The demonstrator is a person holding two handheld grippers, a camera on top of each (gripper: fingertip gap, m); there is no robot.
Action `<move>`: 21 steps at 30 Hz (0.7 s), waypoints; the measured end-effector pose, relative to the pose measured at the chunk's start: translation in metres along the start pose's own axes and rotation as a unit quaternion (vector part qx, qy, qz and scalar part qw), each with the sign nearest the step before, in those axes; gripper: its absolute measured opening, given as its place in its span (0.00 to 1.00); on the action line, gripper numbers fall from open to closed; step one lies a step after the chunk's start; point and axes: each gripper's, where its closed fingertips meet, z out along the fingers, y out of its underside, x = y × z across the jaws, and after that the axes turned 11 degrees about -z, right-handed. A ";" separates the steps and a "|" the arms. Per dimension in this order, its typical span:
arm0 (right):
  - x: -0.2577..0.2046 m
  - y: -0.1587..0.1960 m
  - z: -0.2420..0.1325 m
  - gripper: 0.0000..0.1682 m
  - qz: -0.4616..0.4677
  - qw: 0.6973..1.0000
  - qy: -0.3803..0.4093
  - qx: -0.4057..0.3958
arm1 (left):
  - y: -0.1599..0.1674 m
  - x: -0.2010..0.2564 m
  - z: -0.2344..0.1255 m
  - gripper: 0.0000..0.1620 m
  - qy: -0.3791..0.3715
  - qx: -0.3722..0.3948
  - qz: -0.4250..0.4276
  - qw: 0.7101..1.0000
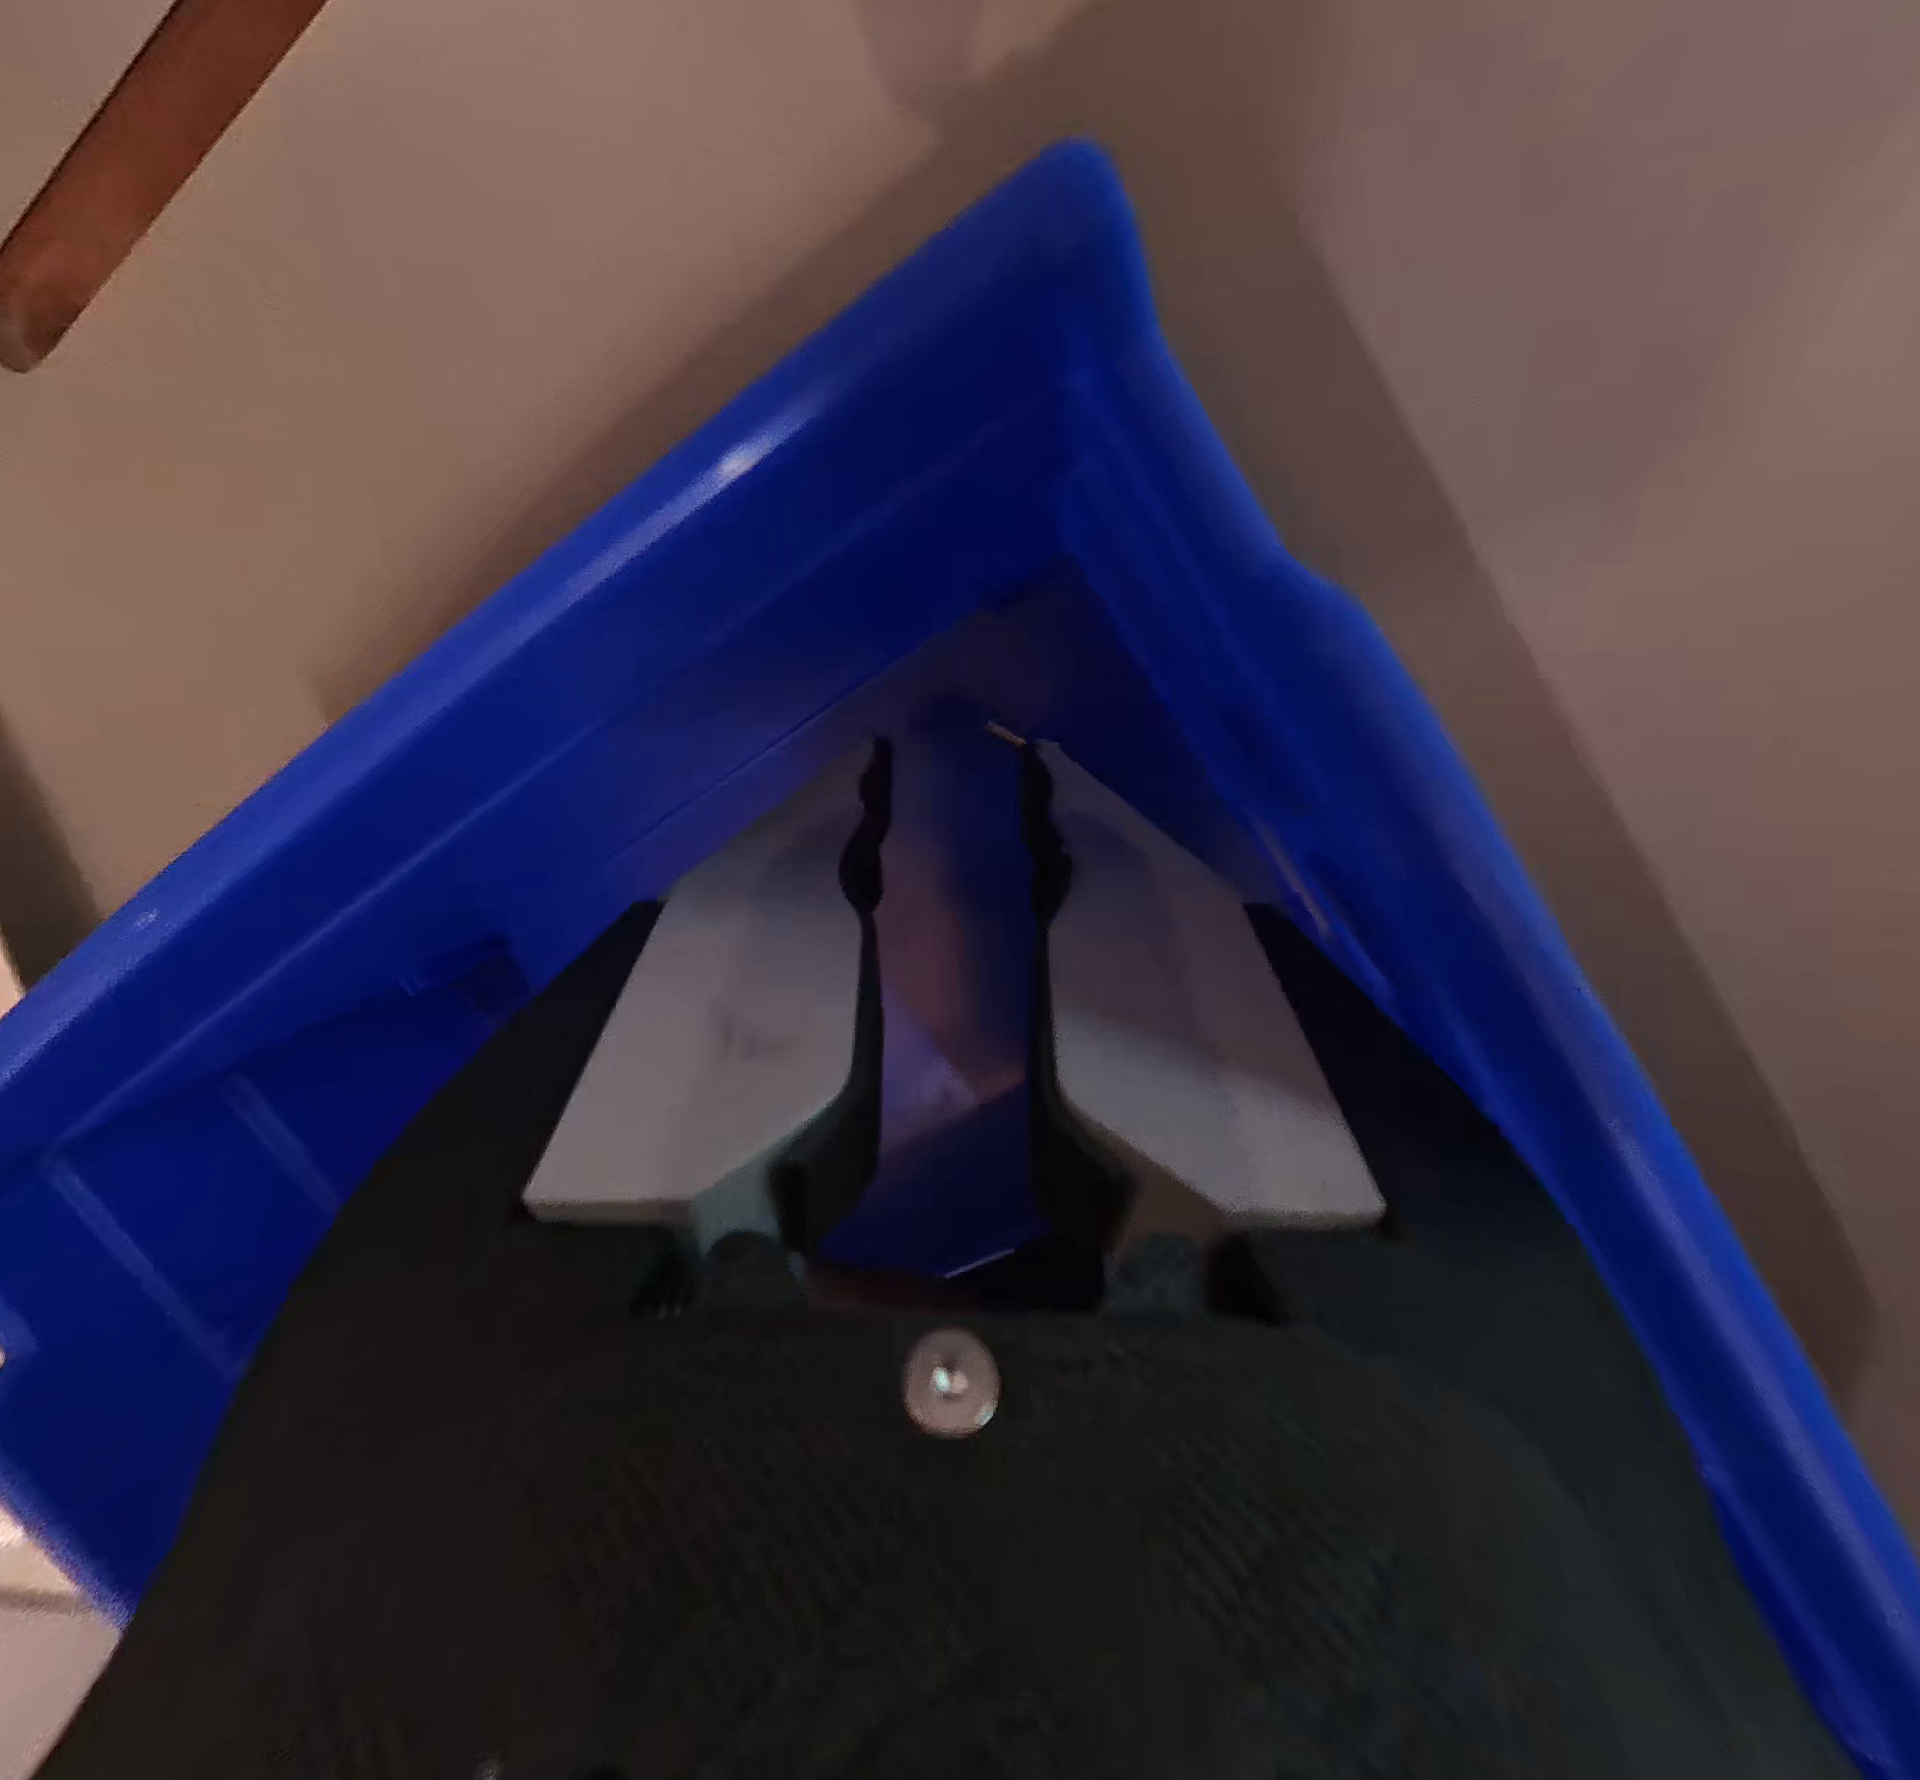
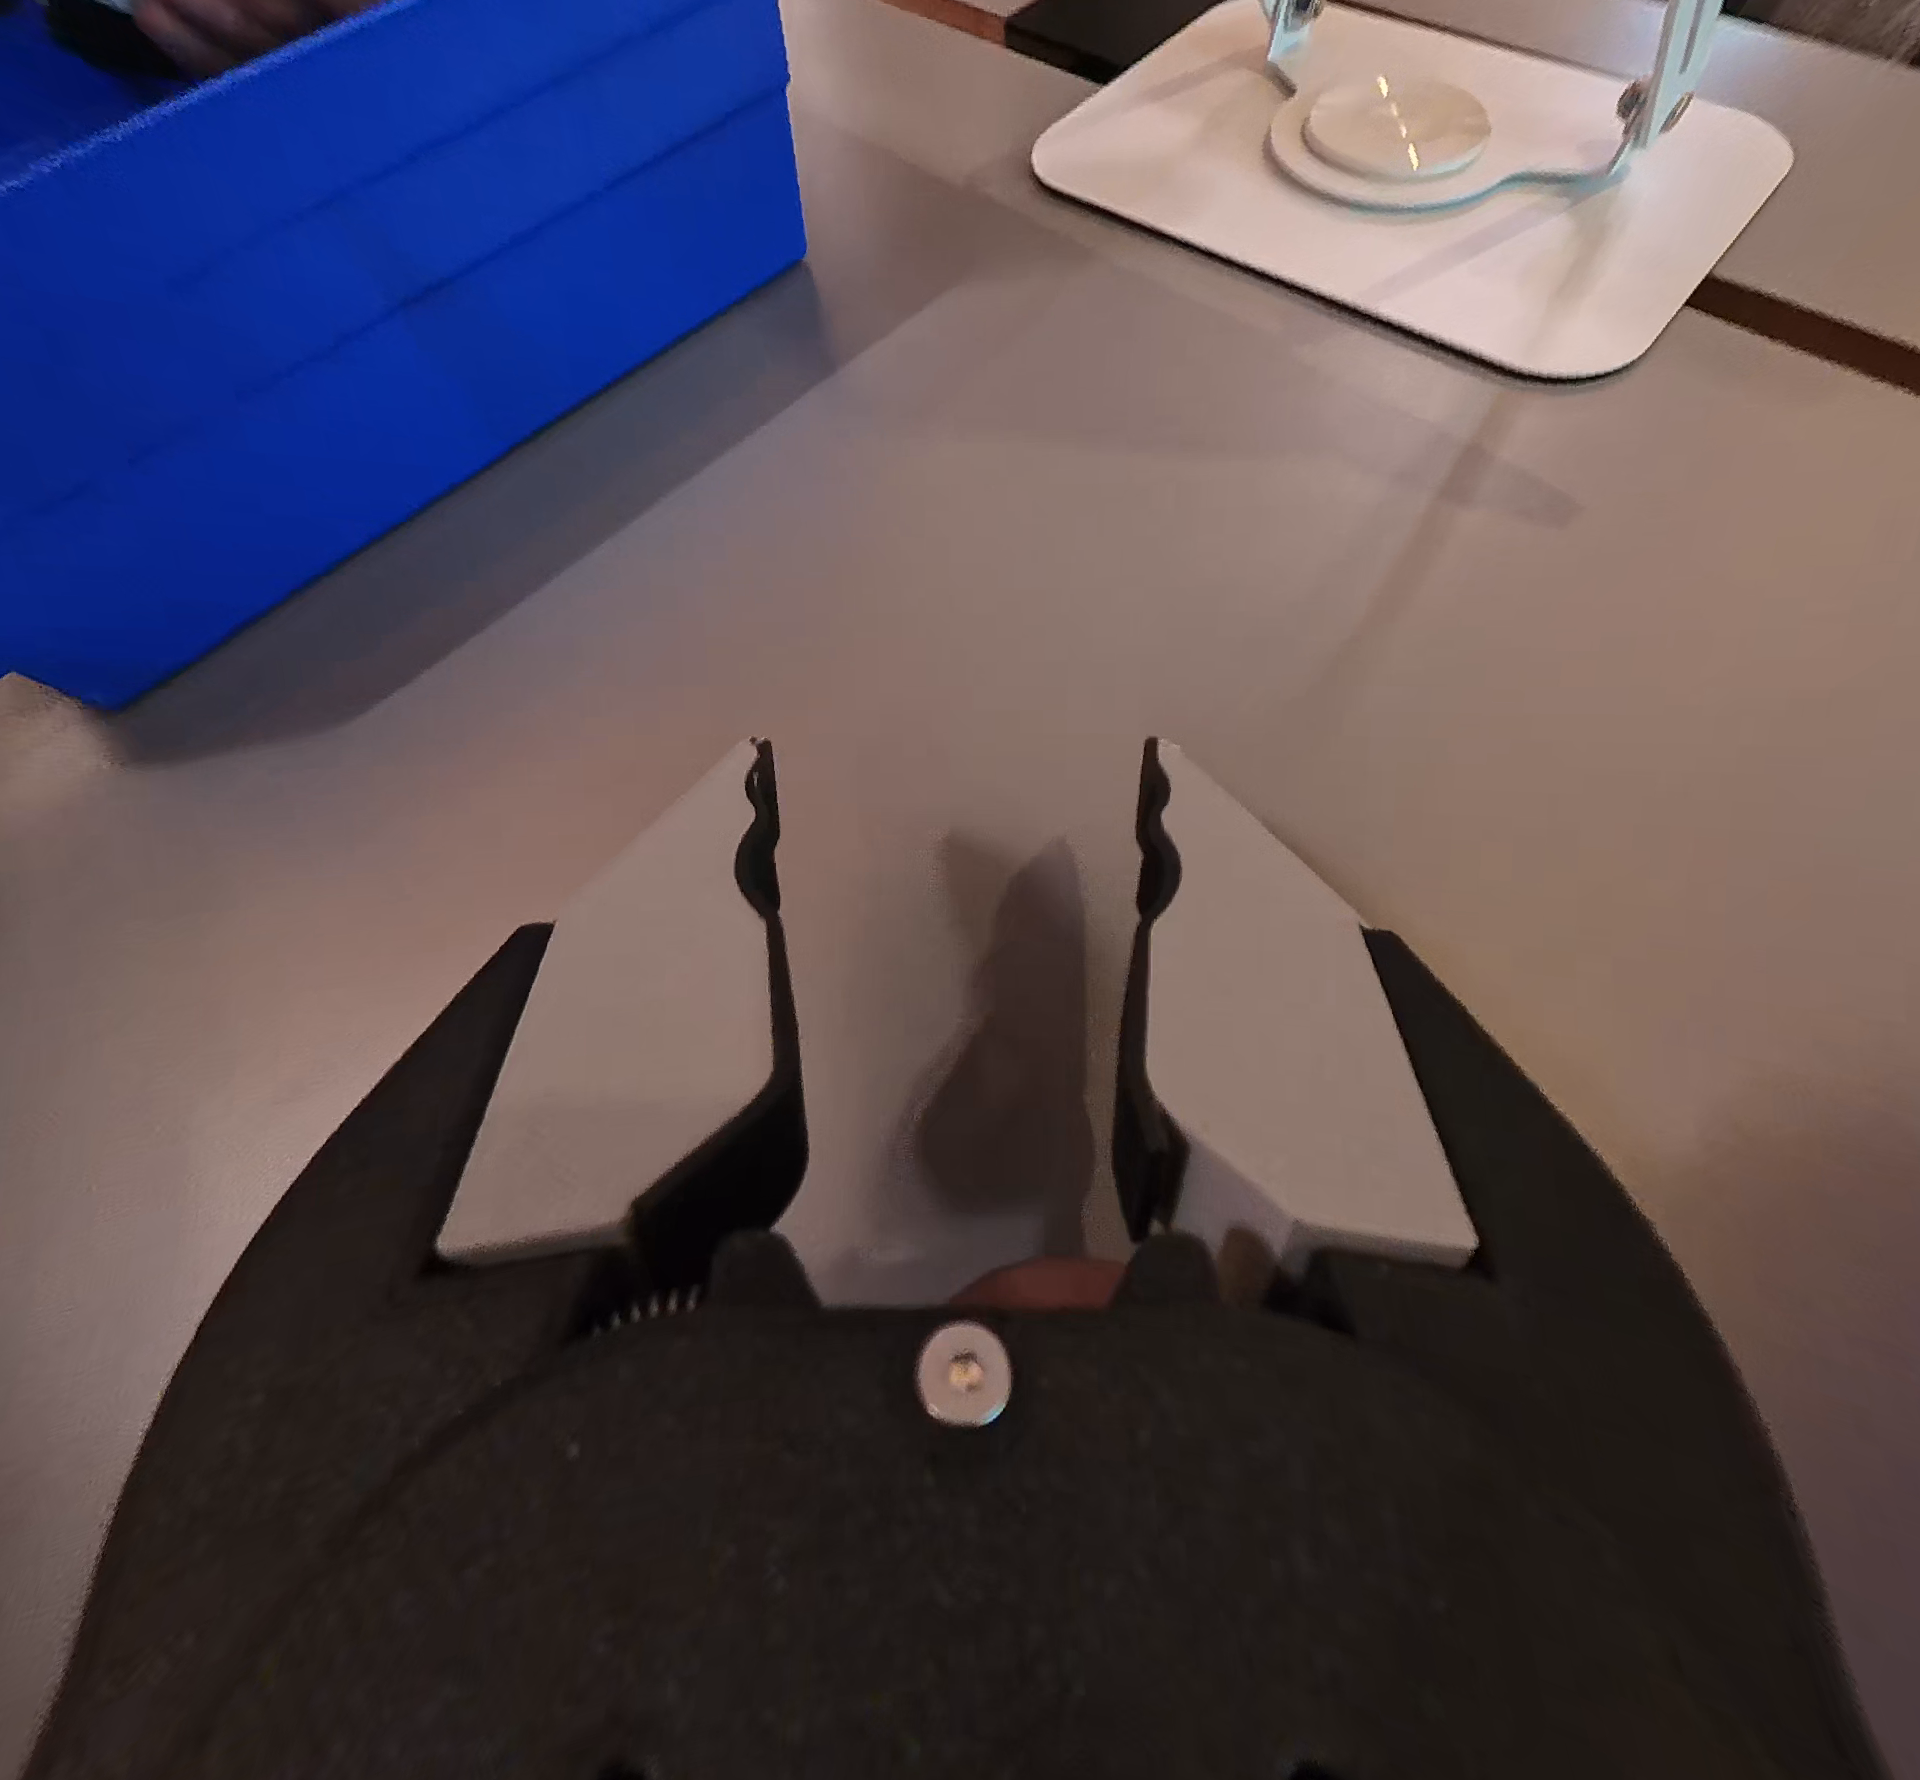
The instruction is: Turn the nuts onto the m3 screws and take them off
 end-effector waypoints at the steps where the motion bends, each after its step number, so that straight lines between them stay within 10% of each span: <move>1: 0.000 -0.002 -0.002 0.40 -0.005 1.000 0.005 0.004 | 0.001 -0.002 0.001 0.15 -0.012 -0.004 0.002 1.000; 21: 0.000 -0.002 -0.008 0.39 -0.021 1.000 0.017 0.007 | 0.000 0.005 0.009 0.16 0.049 -0.045 -0.100 0.993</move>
